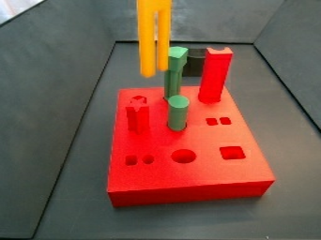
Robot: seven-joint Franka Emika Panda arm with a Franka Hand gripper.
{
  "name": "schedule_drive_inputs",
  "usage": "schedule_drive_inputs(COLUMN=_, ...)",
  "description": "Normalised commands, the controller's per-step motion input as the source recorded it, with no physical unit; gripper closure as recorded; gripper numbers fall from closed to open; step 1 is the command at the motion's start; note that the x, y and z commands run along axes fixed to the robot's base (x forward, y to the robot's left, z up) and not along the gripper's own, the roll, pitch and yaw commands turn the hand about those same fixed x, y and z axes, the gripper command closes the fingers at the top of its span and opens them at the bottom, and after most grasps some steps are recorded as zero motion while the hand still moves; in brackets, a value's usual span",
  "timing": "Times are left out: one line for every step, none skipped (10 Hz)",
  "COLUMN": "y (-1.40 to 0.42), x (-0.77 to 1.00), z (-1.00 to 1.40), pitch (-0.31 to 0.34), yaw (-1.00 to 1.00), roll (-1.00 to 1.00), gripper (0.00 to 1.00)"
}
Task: Pick up the square-circle object. Move up. Move to above the board. Insert the square-circle object.
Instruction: Insert the square-circle object.
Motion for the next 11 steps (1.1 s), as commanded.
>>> schedule_drive_inputs(y=-0.25, x=0.00, z=-0.29, pitch=-0.070, yaw=-0.89, roll=0.00, gripper=1.00)
schedule_drive_inputs(y=-0.25, x=0.00, z=-0.28, pitch=-0.067, yaw=-0.90, roll=0.00, gripper=1.00)
schedule_drive_inputs(y=-0.26, x=0.00, z=-0.31, pitch=-0.077, yaw=-0.89, roll=0.00, gripper=1.00)
schedule_drive_inputs(y=-0.24, x=0.00, z=-0.29, pitch=-0.064, yaw=-0.92, roll=0.00, gripper=1.00)
schedule_drive_inputs(y=-0.01, x=0.00, z=-0.40, pitch=-0.031, yaw=-1.00, roll=0.00, gripper=1.00)
schedule_drive_inputs(y=0.00, x=0.00, z=-0.41, pitch=-0.029, yaw=-1.00, roll=0.00, gripper=1.00)
schedule_drive_inputs(y=0.00, x=0.00, z=-0.41, pitch=-0.030, yaw=-1.00, roll=0.00, gripper=1.00)
schedule_drive_inputs(y=0.00, x=0.00, z=-0.39, pitch=-0.020, yaw=-1.00, roll=0.00, gripper=1.00)
schedule_drive_inputs(y=-0.63, x=0.00, z=-0.23, pitch=0.000, yaw=-0.63, roll=0.00, gripper=1.00)
schedule_drive_inputs(y=-0.77, x=-0.05, z=-0.16, pitch=0.000, yaw=-0.17, roll=0.08, gripper=1.00)
schedule_drive_inputs(y=-0.55, x=-0.11, z=-0.21, pitch=0.000, yaw=0.05, roll=0.02, gripper=1.00)
